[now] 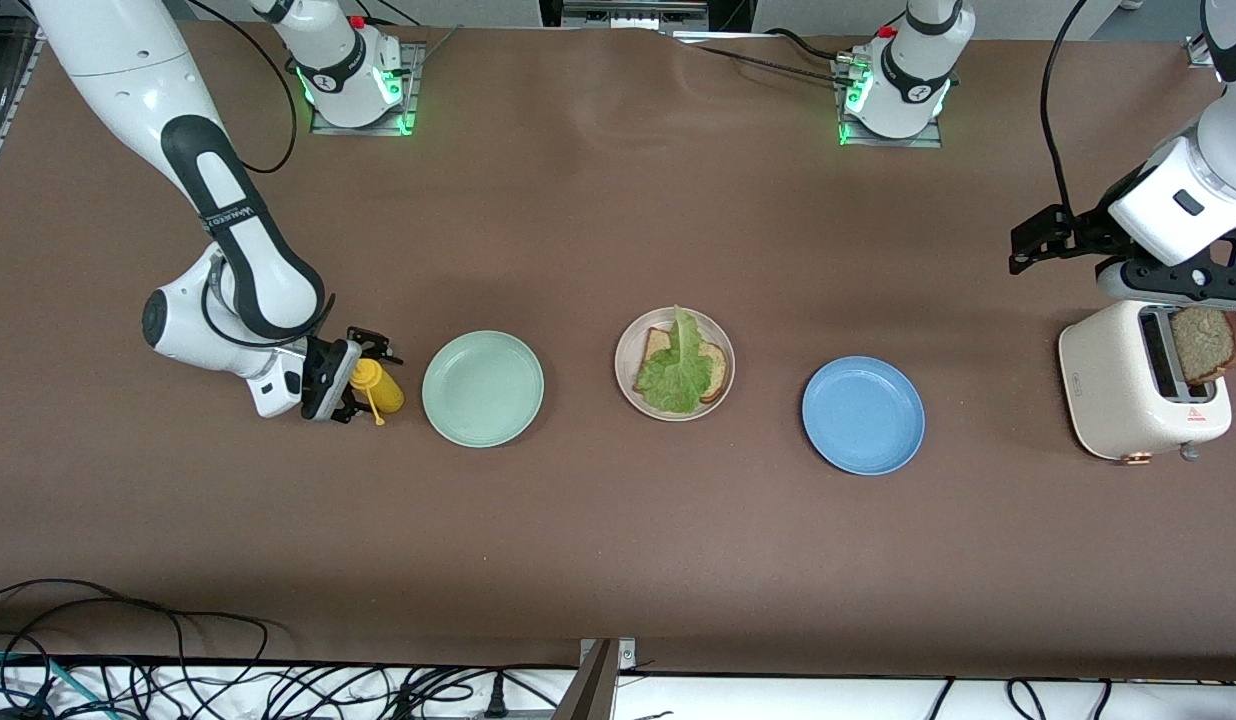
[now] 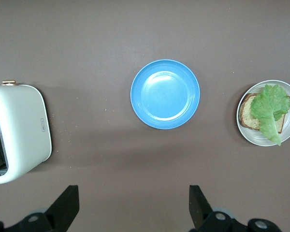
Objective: Make sandwich on beige plate with both arms
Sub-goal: 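Lift the yellow bottle and carry it toward the beige plate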
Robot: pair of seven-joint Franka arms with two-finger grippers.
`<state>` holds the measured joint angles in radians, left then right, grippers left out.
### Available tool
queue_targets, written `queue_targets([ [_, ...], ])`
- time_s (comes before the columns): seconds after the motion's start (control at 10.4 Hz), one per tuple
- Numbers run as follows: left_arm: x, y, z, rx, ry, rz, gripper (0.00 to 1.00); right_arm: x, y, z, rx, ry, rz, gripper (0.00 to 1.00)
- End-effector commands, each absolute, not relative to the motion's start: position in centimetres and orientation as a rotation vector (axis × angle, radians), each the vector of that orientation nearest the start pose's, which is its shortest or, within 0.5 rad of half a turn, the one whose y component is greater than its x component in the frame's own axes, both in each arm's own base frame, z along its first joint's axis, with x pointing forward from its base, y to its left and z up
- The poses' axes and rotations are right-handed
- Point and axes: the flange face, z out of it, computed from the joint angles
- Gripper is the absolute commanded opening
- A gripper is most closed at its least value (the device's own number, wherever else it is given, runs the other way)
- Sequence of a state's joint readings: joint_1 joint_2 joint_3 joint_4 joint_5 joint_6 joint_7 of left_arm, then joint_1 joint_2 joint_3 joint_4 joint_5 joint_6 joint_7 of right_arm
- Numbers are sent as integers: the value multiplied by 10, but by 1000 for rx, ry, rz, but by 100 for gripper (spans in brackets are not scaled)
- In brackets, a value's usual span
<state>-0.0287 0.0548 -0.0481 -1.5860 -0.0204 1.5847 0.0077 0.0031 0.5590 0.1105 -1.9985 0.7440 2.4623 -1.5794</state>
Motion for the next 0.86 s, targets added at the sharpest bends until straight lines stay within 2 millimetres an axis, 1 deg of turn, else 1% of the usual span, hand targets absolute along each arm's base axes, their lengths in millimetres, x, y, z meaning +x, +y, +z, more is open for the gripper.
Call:
queue_targets([
  [0.0, 568, -45, 594, -3180, 118, 100, 100, 597, 70, 166, -2310, -1360, -380, 71],
  [0.1, 568, -46, 594, -3180, 121, 100, 100, 598, 70, 167, -2307, -1367, -381, 45],
  [0.19, 568, -46, 594, -3180, 118, 100, 100, 602, 70, 171, -2307, -1380, -390, 14],
  [0.29, 568, -46, 593, -3180, 121, 105, 100, 603, 70, 171, -2310, -1379, -390, 1],
  [0.77, 568, -46, 594, -3180, 123, 102, 100, 607, 77, 183, -2316, -1445, -363, 0],
])
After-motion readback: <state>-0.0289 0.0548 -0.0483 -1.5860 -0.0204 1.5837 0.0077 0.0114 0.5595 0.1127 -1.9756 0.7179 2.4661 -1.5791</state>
